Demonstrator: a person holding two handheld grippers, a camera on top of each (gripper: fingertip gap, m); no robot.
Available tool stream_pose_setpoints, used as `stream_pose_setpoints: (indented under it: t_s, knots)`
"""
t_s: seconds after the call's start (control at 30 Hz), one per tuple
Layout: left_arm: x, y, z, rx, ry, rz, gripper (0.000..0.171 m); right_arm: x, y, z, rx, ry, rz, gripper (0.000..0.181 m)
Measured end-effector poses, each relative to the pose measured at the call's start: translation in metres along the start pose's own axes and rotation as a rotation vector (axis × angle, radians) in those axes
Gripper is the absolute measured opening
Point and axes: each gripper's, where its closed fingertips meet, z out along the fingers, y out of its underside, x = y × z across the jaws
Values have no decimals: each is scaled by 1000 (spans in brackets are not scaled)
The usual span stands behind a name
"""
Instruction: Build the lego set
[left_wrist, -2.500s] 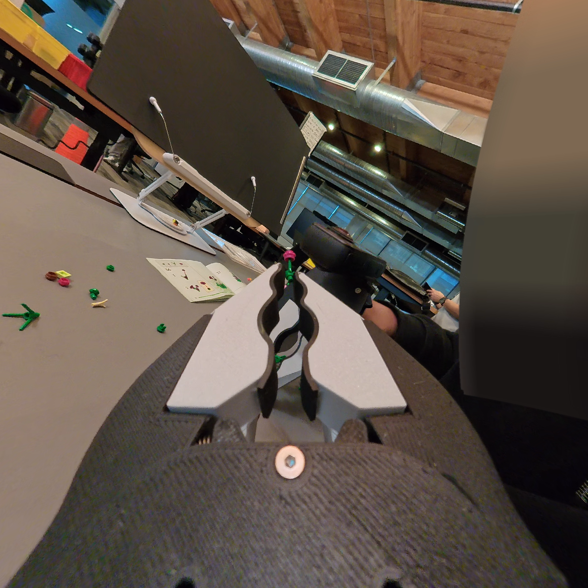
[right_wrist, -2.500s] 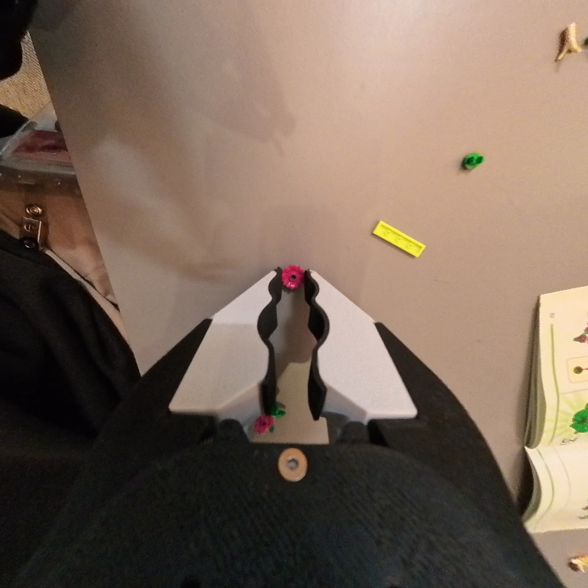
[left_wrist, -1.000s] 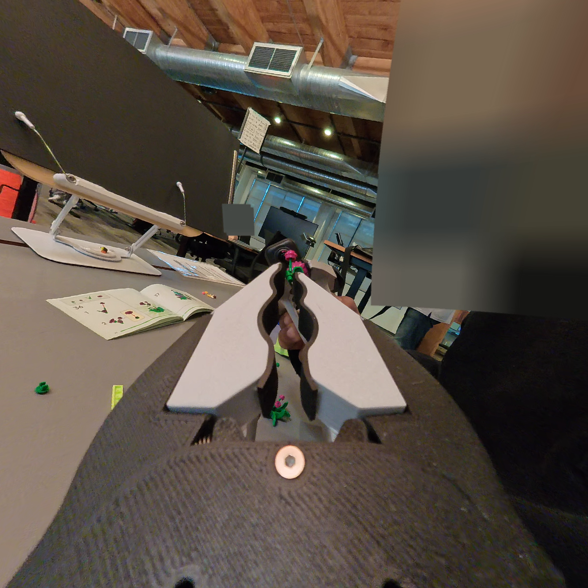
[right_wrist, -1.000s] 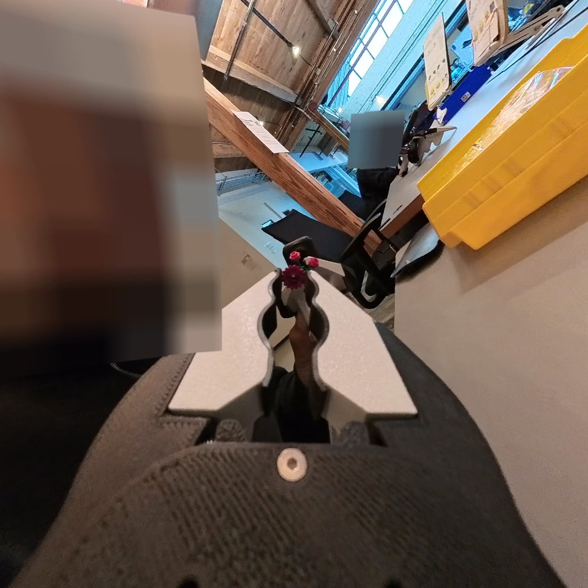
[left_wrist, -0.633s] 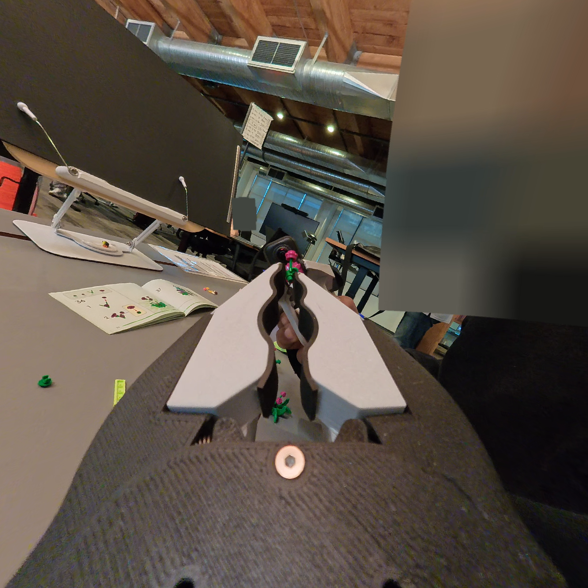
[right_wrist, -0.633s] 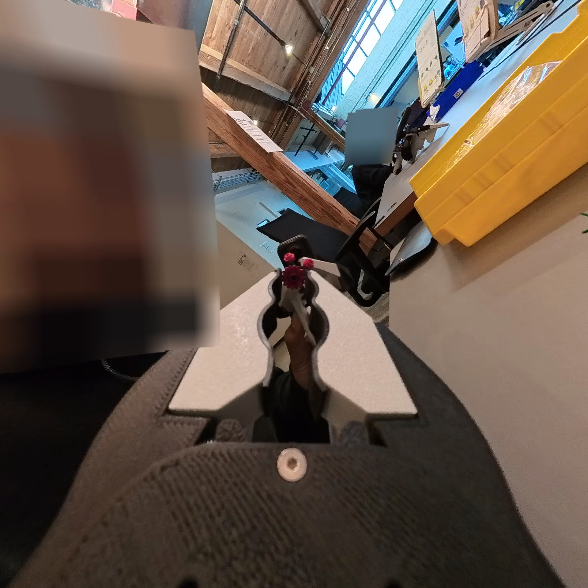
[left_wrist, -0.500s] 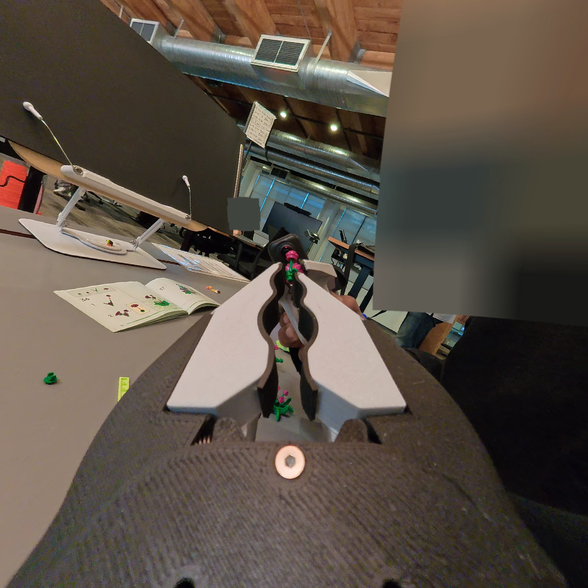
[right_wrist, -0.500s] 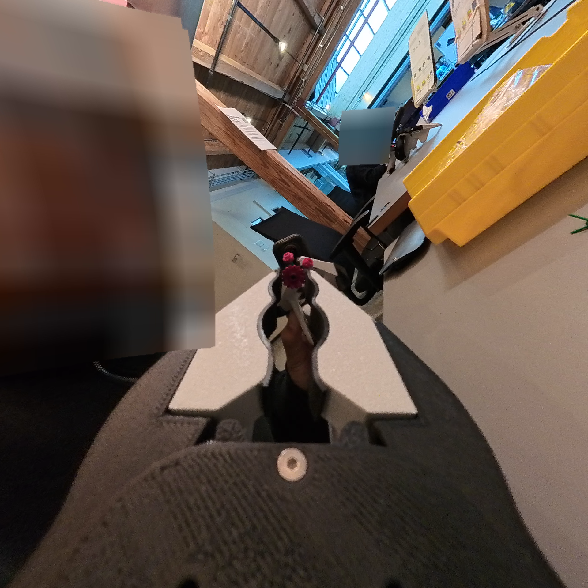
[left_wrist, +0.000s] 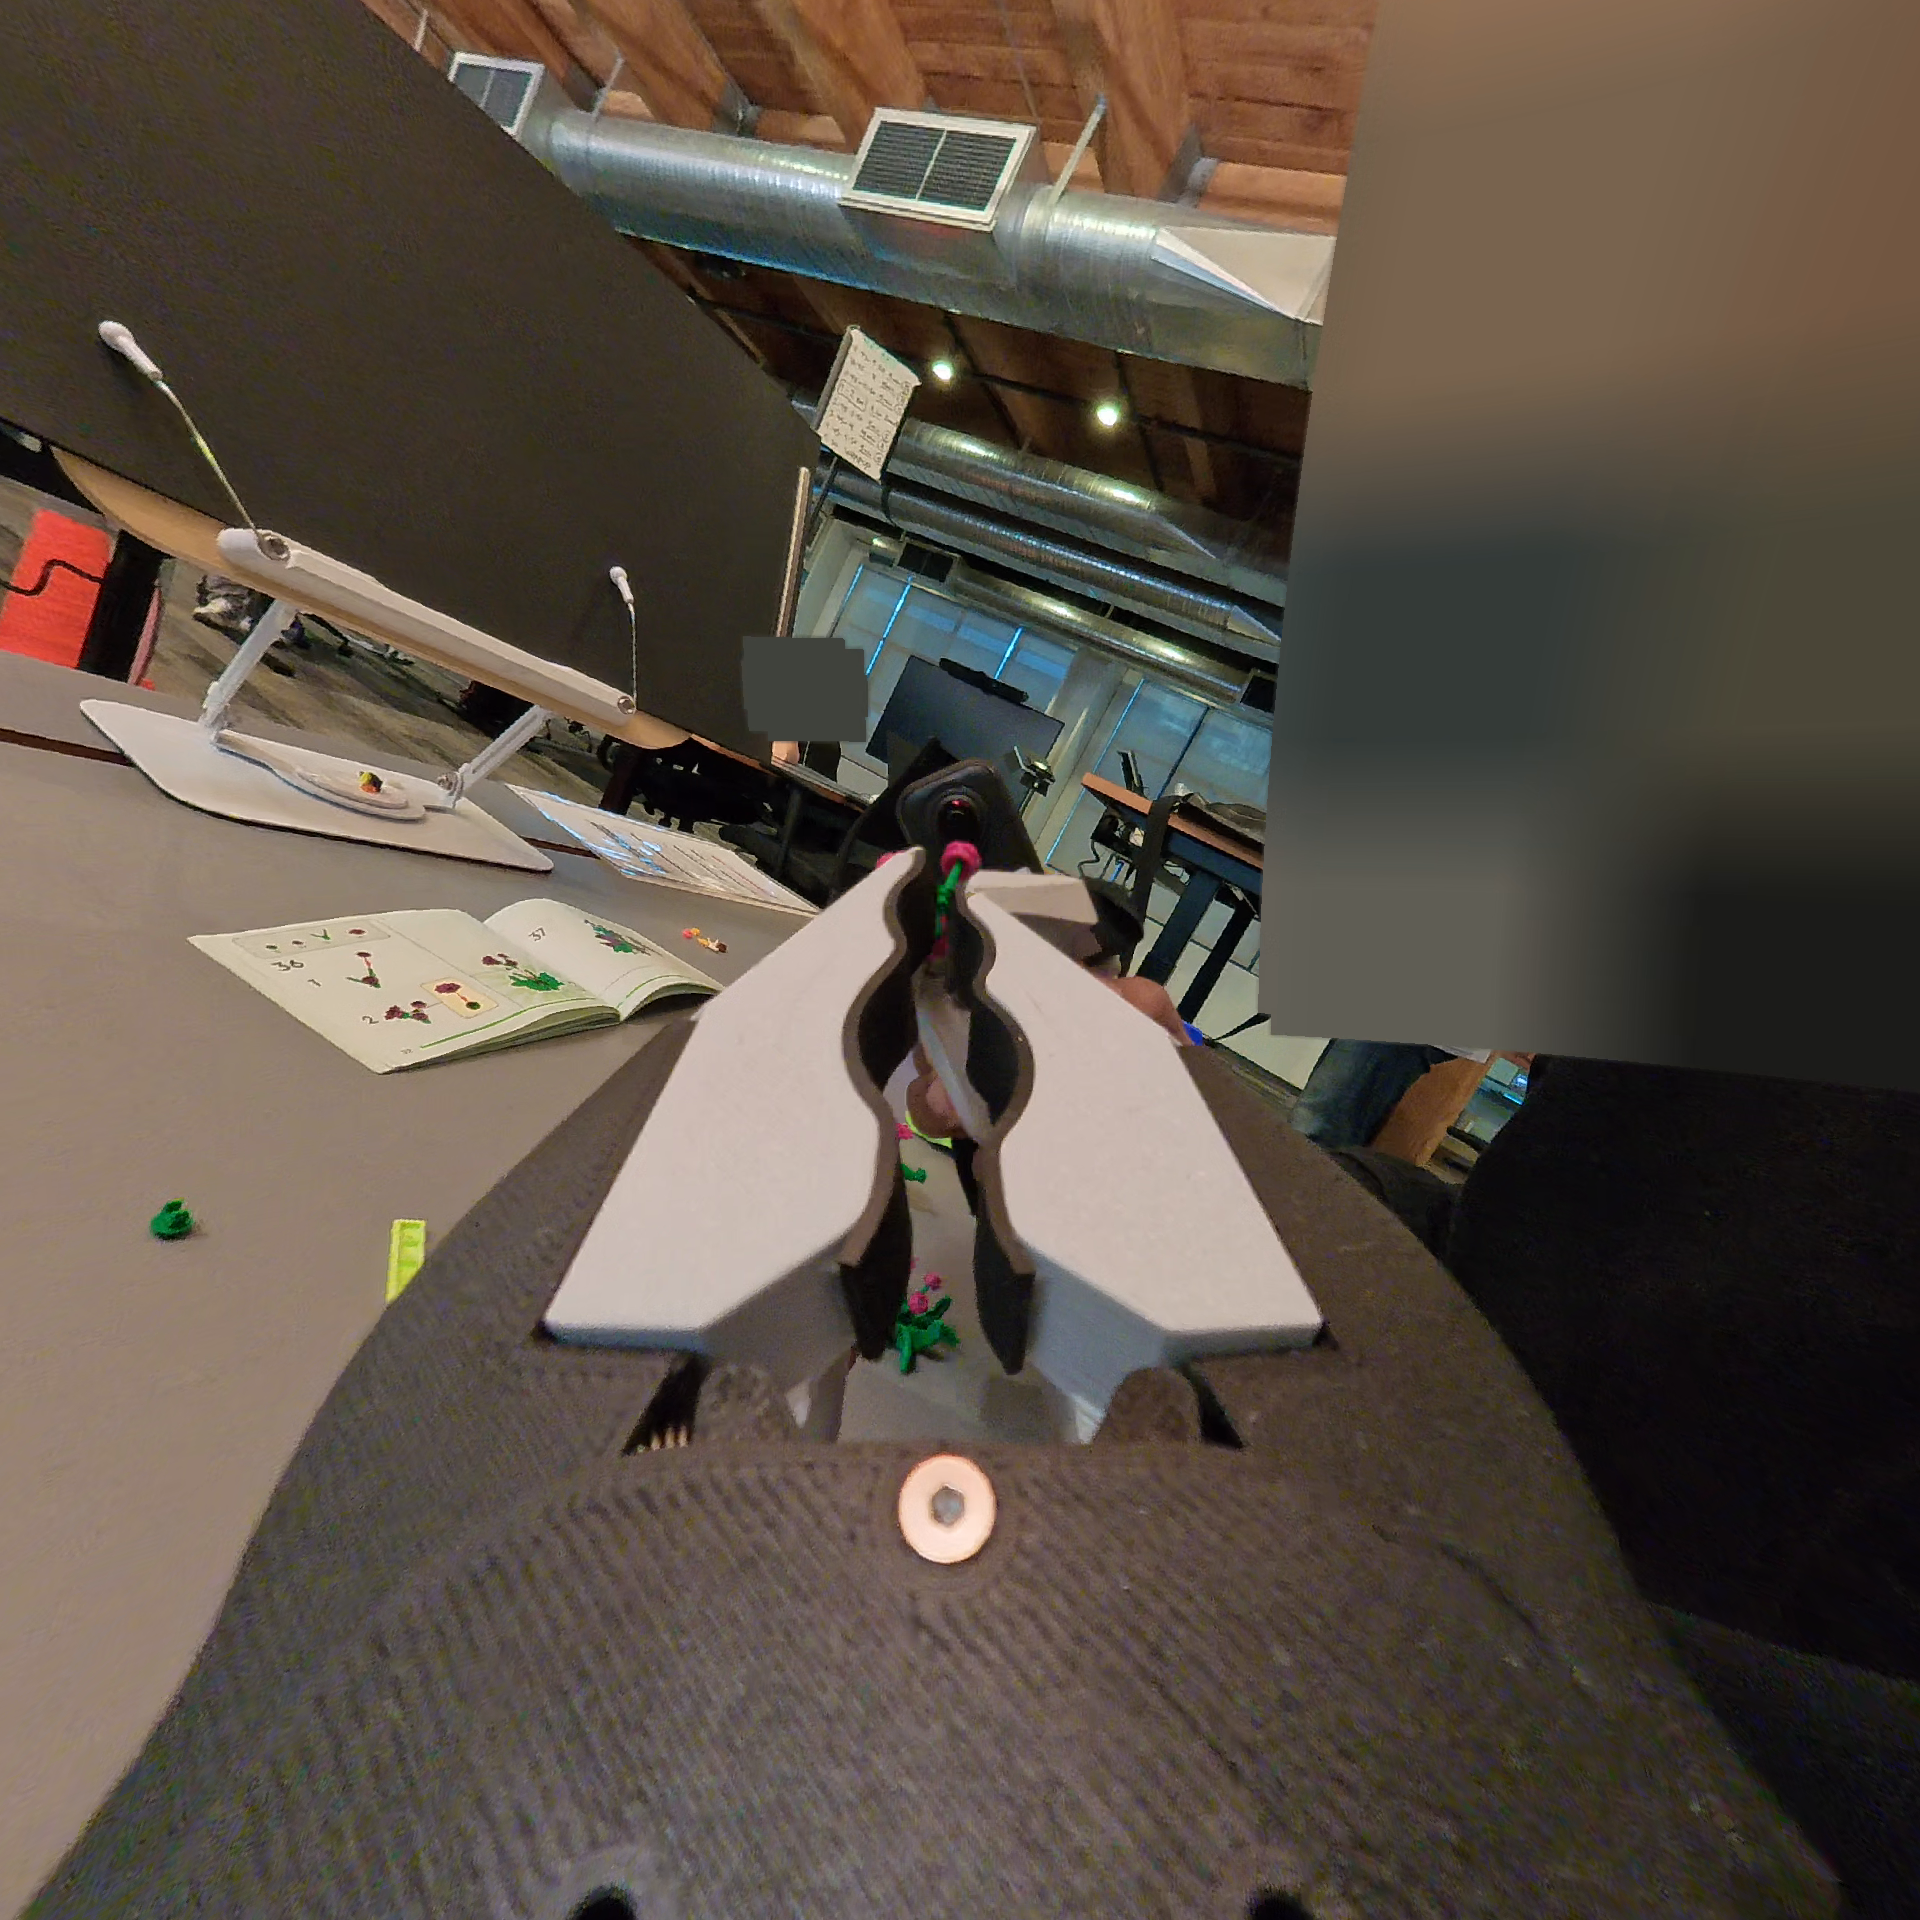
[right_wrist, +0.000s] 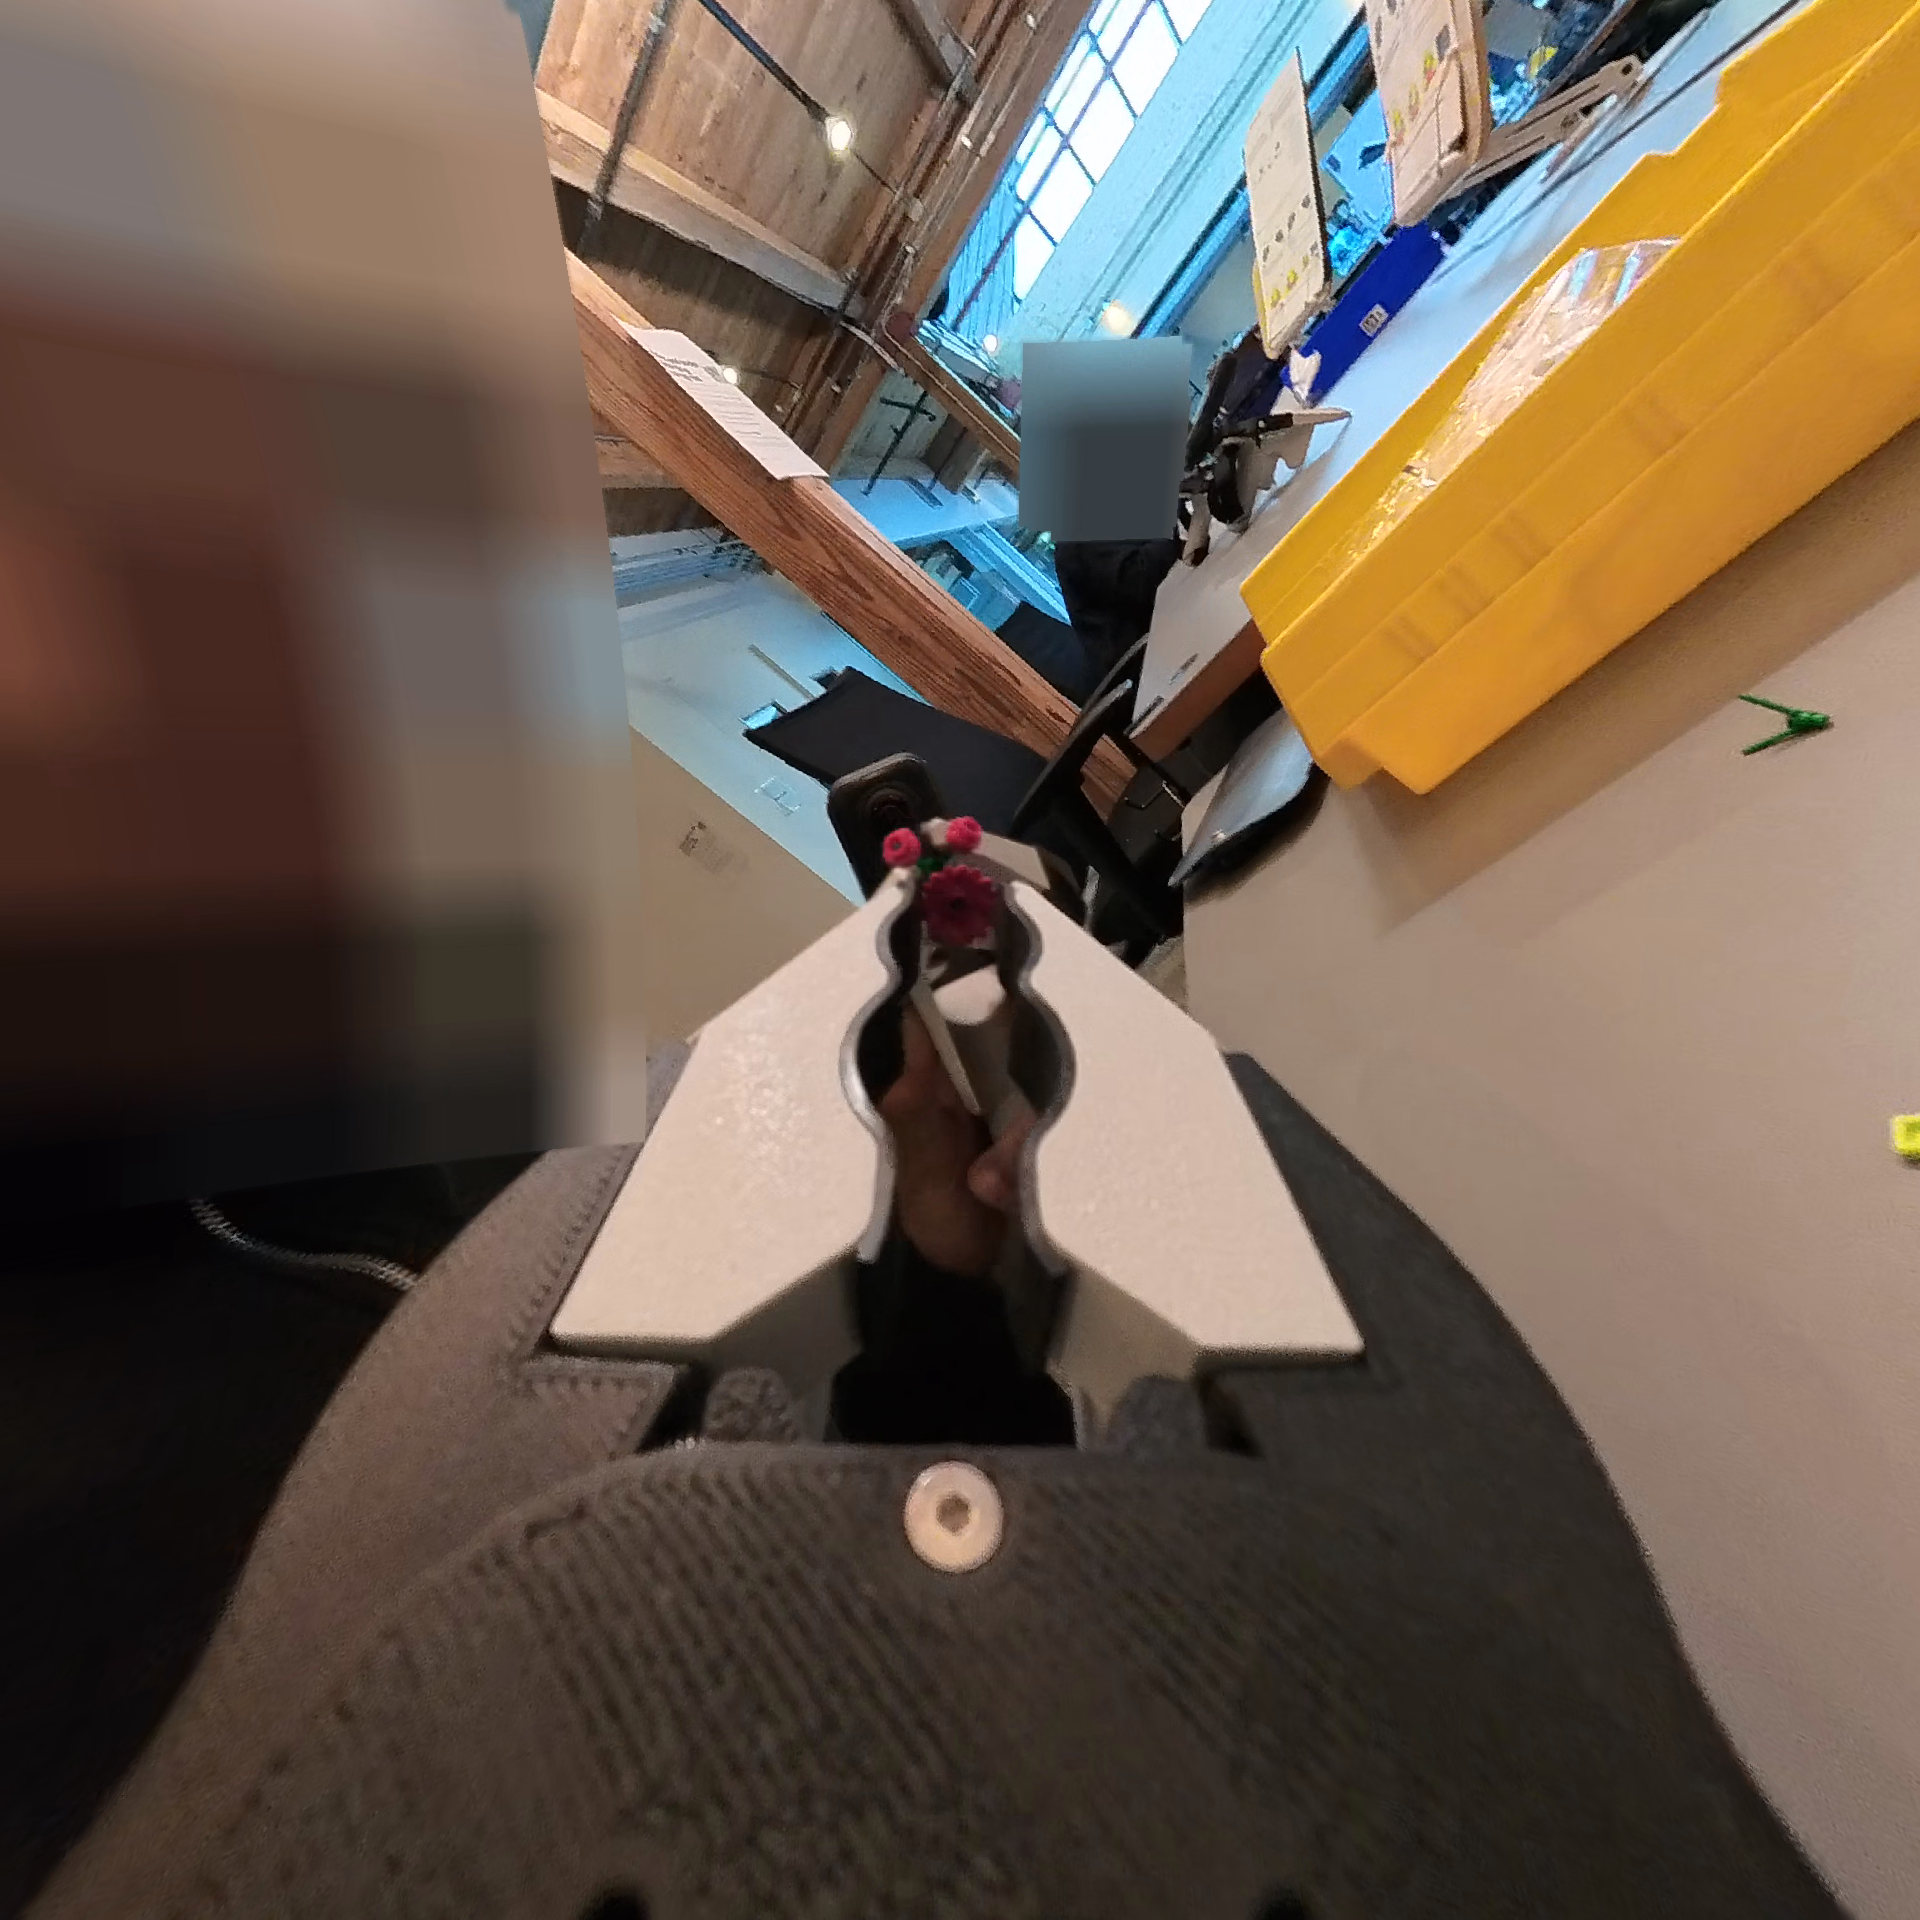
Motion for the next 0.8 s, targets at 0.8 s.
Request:
stream_pose_setpoints:
  t_s: [0.8]
  knots:
    - [-7,-4,-5,61,46,-140,0,-3,-1,5,2,28,-61,12]
